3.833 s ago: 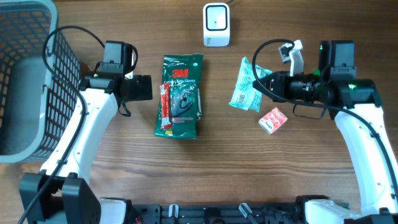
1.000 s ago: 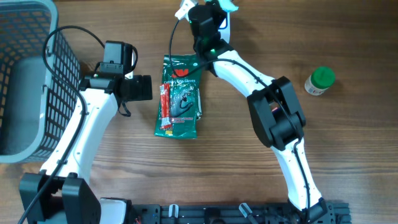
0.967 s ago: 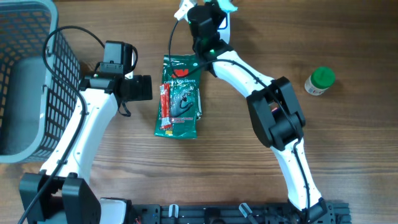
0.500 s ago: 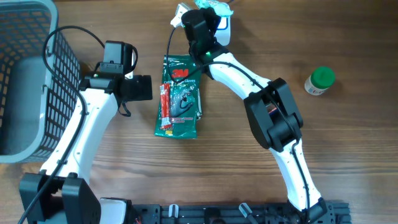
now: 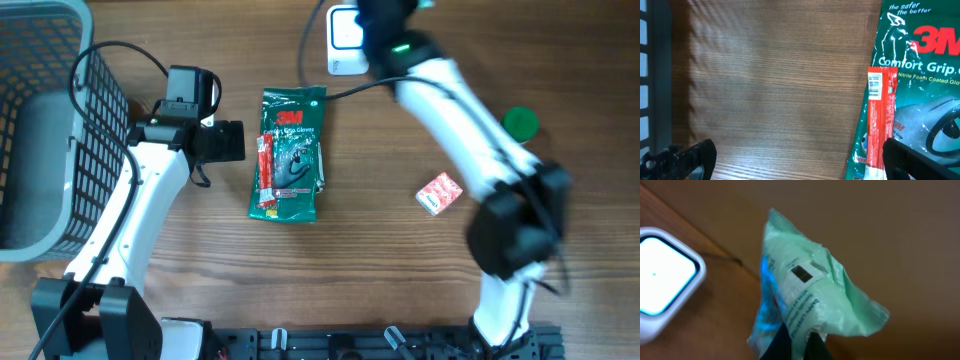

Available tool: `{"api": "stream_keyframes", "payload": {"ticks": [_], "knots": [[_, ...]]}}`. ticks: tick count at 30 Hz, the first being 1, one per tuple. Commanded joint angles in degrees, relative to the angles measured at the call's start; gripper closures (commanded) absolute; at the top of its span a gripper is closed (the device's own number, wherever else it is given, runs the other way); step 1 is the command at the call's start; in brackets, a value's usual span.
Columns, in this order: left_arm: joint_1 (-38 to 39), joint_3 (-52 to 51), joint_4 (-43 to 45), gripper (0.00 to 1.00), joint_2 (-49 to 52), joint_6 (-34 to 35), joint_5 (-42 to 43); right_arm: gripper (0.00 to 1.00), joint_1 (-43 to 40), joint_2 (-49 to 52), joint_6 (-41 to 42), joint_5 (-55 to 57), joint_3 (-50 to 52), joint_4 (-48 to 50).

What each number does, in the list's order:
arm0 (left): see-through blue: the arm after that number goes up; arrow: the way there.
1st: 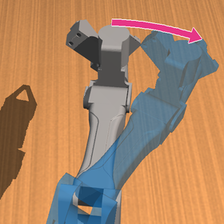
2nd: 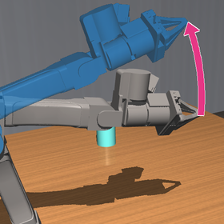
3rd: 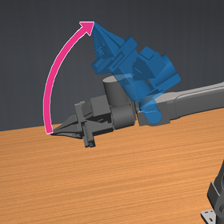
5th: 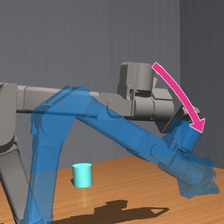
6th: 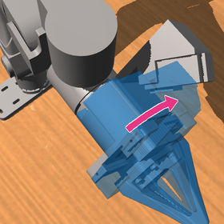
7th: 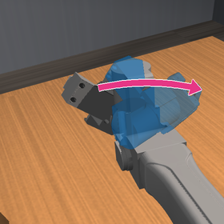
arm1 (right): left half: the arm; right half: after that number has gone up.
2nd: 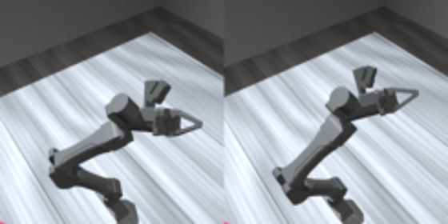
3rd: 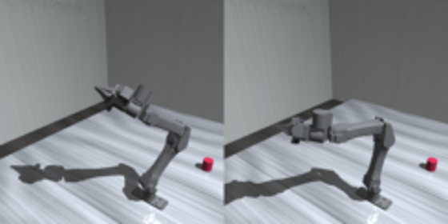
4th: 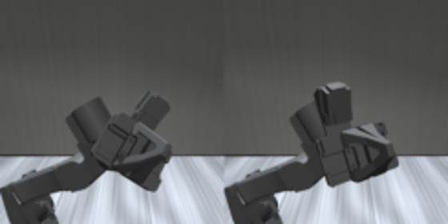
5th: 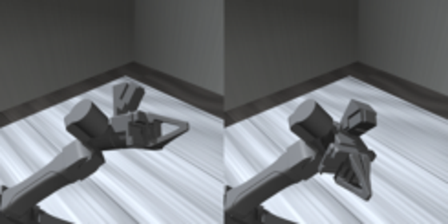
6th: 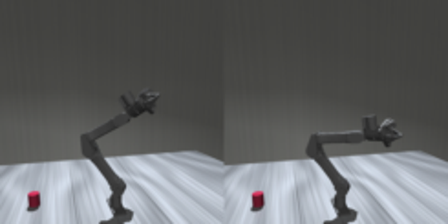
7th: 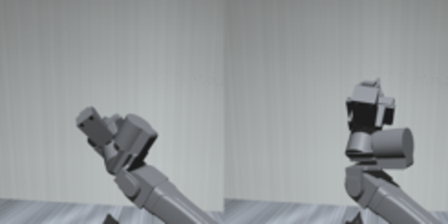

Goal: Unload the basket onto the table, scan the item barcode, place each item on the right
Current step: 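Hold the wipe pack's barcode in front of the white scanner, then carry the wipe pack right and drop it beside the jar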

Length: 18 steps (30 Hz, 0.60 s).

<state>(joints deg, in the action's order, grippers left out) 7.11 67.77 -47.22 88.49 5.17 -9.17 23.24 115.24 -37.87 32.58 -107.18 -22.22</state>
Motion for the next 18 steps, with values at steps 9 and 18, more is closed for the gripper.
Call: {"api": "stream_keyframes", "payload": {"ticks": [9, 18], "knots": [[-0.2, -0.3, 0.0, 0.0, -0.3, -0.4, -0.3, 0.96, -16.7, -4.0, 28.6, -26.2, 3.7, -42.1], [-0.2, -0.3, 0.0, 0.0, -0.3, -0.4, -0.3, 0.85, -21.5, -4.0, 32.0, -26.2, 12.2, -37.7]]}}
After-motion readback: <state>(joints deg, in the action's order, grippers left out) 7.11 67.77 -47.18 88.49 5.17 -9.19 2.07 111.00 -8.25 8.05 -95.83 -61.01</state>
